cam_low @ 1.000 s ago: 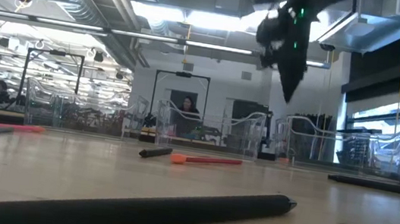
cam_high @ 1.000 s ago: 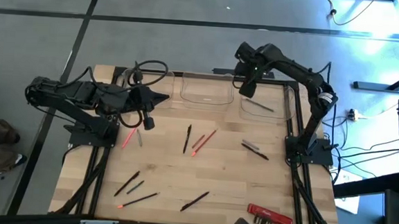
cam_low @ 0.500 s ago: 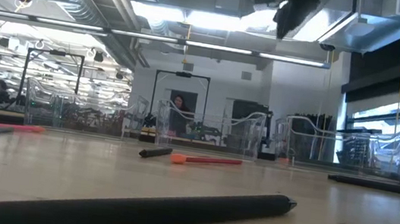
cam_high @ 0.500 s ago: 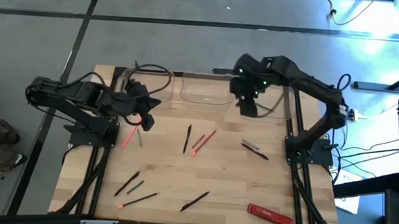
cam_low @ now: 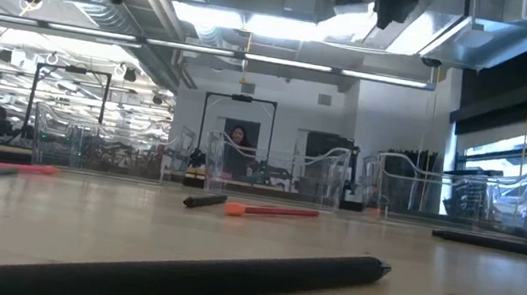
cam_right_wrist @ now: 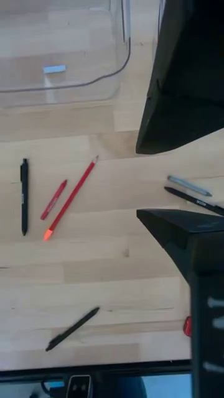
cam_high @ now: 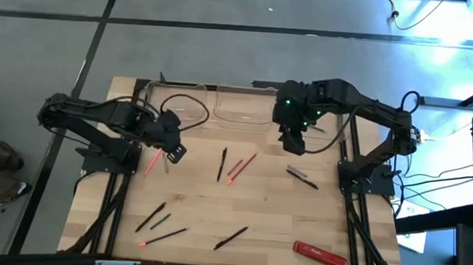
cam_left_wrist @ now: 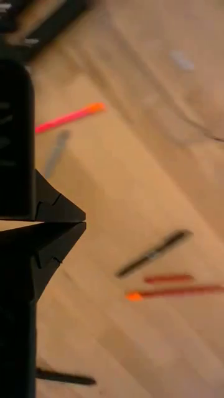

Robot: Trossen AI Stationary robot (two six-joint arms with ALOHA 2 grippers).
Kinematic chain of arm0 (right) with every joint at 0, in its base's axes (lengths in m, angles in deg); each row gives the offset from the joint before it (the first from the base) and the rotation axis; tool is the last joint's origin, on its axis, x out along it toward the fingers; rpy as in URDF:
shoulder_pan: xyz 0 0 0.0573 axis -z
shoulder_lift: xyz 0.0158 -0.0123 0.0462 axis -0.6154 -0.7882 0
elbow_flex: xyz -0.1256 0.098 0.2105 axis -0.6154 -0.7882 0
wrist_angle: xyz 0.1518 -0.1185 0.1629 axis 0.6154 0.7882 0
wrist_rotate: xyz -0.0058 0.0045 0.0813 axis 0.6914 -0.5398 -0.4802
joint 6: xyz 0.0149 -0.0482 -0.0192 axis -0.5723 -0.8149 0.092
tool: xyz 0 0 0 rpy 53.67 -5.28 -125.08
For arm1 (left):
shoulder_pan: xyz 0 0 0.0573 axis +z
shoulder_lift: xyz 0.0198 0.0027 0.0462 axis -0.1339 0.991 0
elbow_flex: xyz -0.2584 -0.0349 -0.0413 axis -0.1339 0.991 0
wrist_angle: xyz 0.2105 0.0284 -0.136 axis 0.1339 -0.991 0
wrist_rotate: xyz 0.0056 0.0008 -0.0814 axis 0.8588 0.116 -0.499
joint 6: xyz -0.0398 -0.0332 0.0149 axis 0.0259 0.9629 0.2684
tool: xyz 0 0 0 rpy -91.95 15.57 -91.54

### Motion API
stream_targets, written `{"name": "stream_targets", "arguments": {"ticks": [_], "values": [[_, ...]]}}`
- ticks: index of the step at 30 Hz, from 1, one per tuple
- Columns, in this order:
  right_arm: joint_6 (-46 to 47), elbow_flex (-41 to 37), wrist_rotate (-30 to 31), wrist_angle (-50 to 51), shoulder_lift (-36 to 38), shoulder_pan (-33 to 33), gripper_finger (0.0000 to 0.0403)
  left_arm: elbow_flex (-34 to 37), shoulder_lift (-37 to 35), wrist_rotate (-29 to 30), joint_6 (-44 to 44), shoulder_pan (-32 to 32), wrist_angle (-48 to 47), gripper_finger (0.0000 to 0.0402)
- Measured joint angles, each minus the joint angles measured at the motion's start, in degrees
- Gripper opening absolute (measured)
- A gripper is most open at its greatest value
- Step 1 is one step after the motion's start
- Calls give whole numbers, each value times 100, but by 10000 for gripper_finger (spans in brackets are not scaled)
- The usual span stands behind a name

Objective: Sort crayons/erasers/pens/pencils in bins
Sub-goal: Put the pink pencil into the right transparent bin

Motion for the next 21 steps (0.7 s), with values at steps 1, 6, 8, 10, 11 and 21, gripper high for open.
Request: {"name": "stream_targets", "arguments": {"ticks": [1,6,8,10,11,21], "values": [[11,-1,-1,-1,-1,-22,156,0,33,-158,120,27,-138,0],[15,-1,3,-8,-1,-56,156,2,113,-288,494,230,-354,0],[-2,-1,29,-12,-1,-56,156,1,107,-341,509,381,-354,4],[-21,-1,68,-12,-1,-56,156,2,109,-523,413,546,-399,13],[-28,-1,65,-12,-1,-56,156,2,109,-613,367,625,-453,19],[-204,-1,60,-10,-1,-56,156,22,177,-1354,329,1463,-691,75]]}}
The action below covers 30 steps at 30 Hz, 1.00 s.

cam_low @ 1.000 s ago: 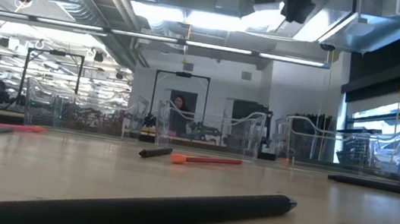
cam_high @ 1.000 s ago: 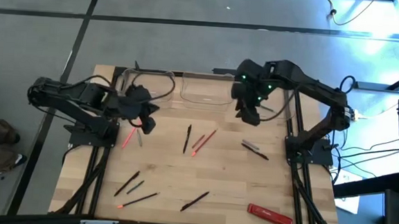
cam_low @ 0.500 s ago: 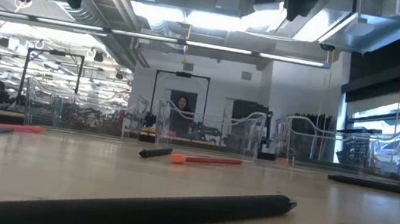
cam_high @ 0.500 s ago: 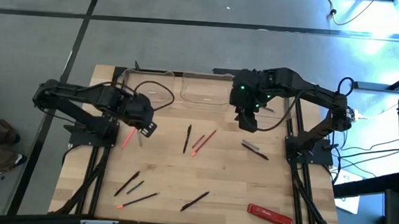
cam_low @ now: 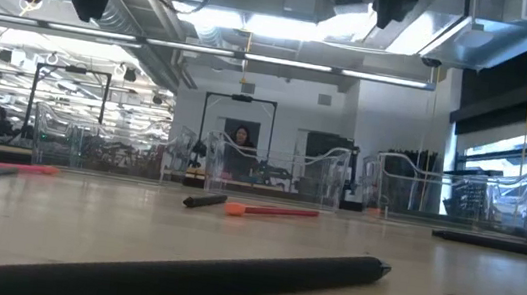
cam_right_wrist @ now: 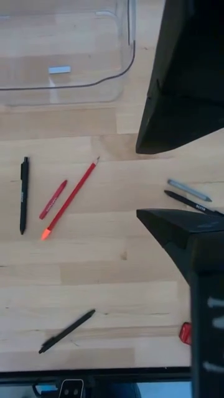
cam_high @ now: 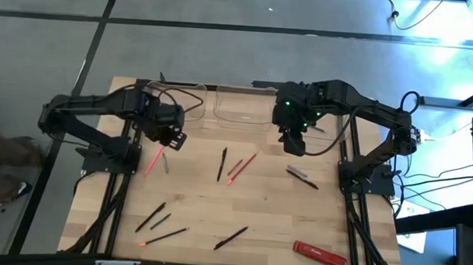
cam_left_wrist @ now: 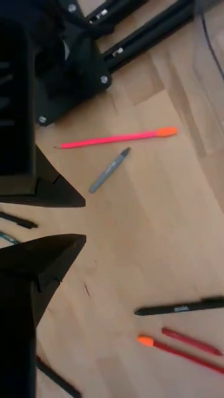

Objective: Sort crayons/erasers/pens/pencils in bins
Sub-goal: Put the pink pencil into the right transparent bin

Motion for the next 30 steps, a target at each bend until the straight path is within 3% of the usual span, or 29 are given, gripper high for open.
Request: {"name": "stream_targets", "arguments": {"ticks": [9,17,30], "values": [[-117,0,-4,2,-2,-22,156,1157,13,-299,177,333,406,73],[-115,0,-5,0,-2,-22,156,2485,19,-143,-36,773,1909,73],[-113,0,-7,-9,-2,-22,156,3357,15,879,-124,1222,2766,72]]}}
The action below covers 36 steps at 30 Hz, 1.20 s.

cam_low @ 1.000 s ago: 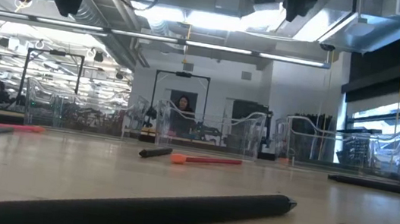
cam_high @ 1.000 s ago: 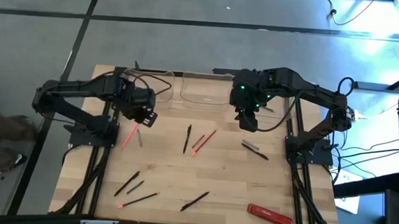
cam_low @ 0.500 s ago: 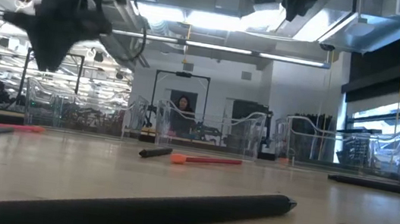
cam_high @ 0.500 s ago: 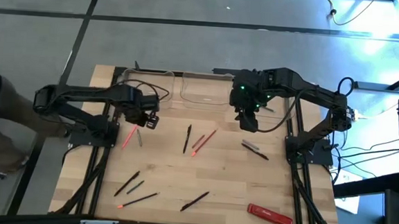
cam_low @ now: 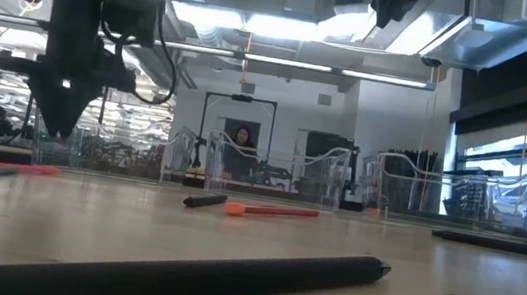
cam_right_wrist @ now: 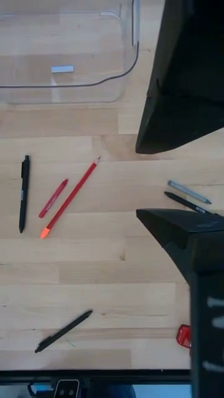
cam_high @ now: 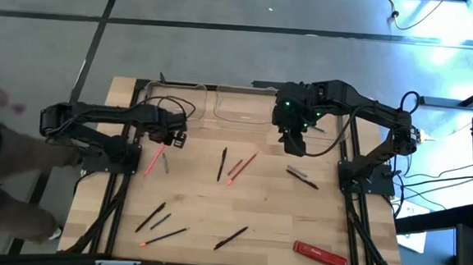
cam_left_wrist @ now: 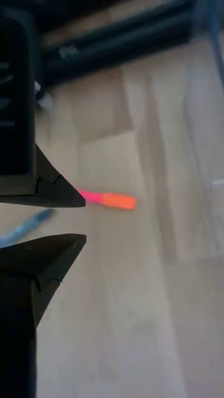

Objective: Sort crayons/erasers/pens/pencils in bins
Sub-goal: Put the pink pencil into the right transparent bin

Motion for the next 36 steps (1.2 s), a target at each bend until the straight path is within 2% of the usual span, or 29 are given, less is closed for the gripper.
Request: {"name": "stream_targets", "arguments": {"ticks": [4,24,36], "values": [[0,0,0,-2,0,0,156,196,1,5,-289,53,417,71],[2,0,-2,-4,0,0,156,987,0,431,-255,62,1073,71],[2,0,-4,-2,0,0,156,1414,-14,418,-276,58,1788,71]]}}
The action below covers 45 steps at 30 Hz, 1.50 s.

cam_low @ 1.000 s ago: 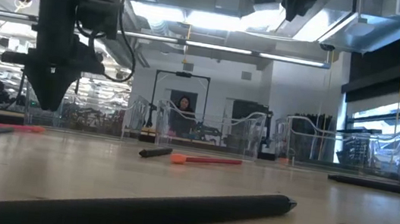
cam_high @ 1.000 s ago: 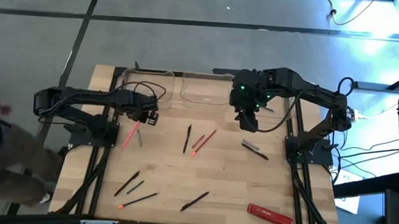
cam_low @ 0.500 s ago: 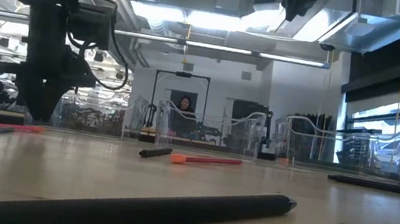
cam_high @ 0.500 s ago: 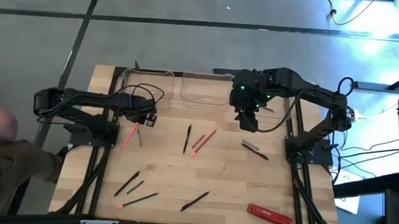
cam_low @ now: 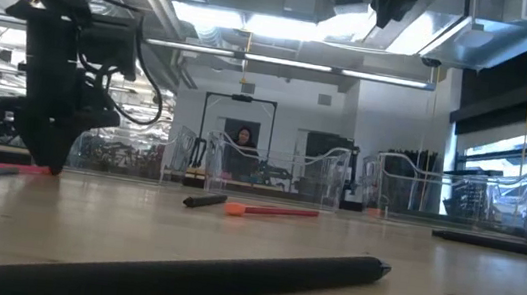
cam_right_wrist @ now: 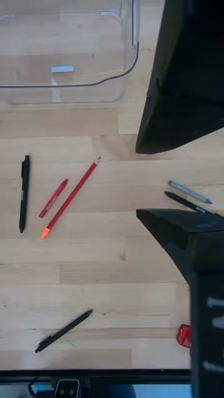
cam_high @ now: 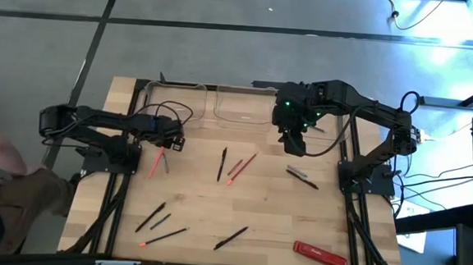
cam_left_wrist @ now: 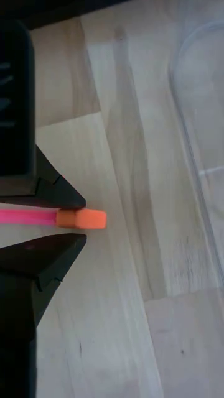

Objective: Sort crayons/erasers/pens/pencils in bins
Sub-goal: Put the pink pencil into the right transparent bin

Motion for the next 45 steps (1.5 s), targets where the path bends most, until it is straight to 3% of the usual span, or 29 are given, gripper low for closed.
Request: {"name": "stream_targets", "arguments": {"ticks": [4,11,21,27,34,45], "values": [[1,0,0,0,0,0,156,58,-2,7,-2,0,-6,64],[1,-2,0,0,0,0,156,61,-2,-3,-7,0,-28,10],[2,-1,2,0,-1,0,156,-153,-81,-254,-173,-24,-136,5],[2,-2,100,0,-1,0,156,-772,-148,-383,-632,-27,-558,5],[2,-2,116,-5,-2,2,156,-1988,-152,-366,-1284,-26,-1011,6],[-2,-4,442,-701,92,1,156,-3866,-157,-126,-3056,-28,-549,7]]}}
